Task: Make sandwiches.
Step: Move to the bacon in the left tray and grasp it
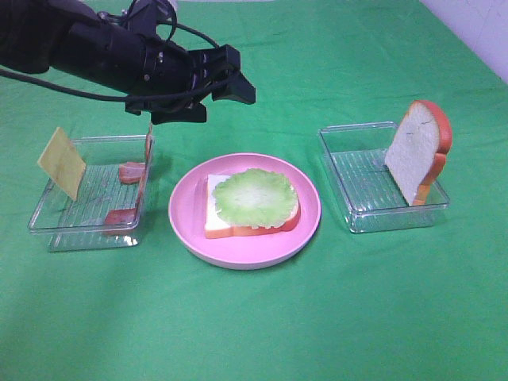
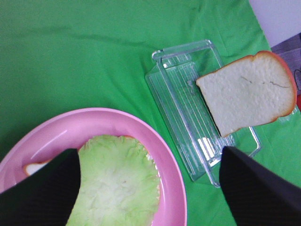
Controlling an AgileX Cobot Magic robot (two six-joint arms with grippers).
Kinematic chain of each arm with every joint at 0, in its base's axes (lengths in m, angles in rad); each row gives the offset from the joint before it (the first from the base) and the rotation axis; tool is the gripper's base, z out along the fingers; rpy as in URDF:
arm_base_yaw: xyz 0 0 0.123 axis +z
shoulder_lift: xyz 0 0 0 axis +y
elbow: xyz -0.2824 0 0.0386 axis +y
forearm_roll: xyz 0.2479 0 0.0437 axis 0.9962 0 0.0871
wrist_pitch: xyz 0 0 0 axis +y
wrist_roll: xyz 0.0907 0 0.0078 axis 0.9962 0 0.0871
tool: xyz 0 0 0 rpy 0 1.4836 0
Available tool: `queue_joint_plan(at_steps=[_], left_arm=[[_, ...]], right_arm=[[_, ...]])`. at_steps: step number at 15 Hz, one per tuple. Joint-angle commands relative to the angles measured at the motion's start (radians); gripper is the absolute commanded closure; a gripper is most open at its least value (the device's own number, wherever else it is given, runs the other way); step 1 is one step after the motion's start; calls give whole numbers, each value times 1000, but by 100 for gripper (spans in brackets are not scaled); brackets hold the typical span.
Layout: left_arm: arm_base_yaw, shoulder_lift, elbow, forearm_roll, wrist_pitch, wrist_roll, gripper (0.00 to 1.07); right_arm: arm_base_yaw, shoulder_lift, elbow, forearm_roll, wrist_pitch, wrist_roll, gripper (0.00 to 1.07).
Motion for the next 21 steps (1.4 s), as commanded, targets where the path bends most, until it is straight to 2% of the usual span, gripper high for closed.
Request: queue_joint_plan(at_steps=[1,2,3,4,5,7,9,12,13,14,16,19,21], left_arm=[[-5,-13,-99,308,76,-310,31],[-5,-13,-132,411,108,-398,31],[-5,-11,-252,803,247,-678,31],[-5,-11,-323,981,342,-816,31],[-5,-11,-372,1095,401,-879,31],[-5,-2,-438,1193,522,-929,31],[-2,37,-508,1233,652,-943,31],[35,134,-599,1210,720,-949,31],[58,179,-634,1180,746,-949,31],[88,256,-688,1094,778,-946,31],[96,324,-737,1048,806,-945,31],[96,377,-780,1037,807,-945,32],[96,417,-808,1044,826,-945,39]], right_arm=[[1,-16,4,-2,-10,-11,33],[1,-16,4,-2,-10,-11,33],[1,-16,4,-2,-10,-11,33],[1,-16,4,-2,-10,-11,33],[1,-16,4,-2,-10,-11,33],[1,-16,4,-2,-10,-11,33],[1,-16,4,-2,-10,-11,33],[1,-16,4,-2,-10,-11,33],[1,-16,4,-2,-10,-11,33],[1,-16,4,-2,-10,-11,33],[1,-16,4,-2,-10,-11,33],[1,-16,4,-2,-10,-11,33],[1,-16,4,-1,-10,-11,33]])
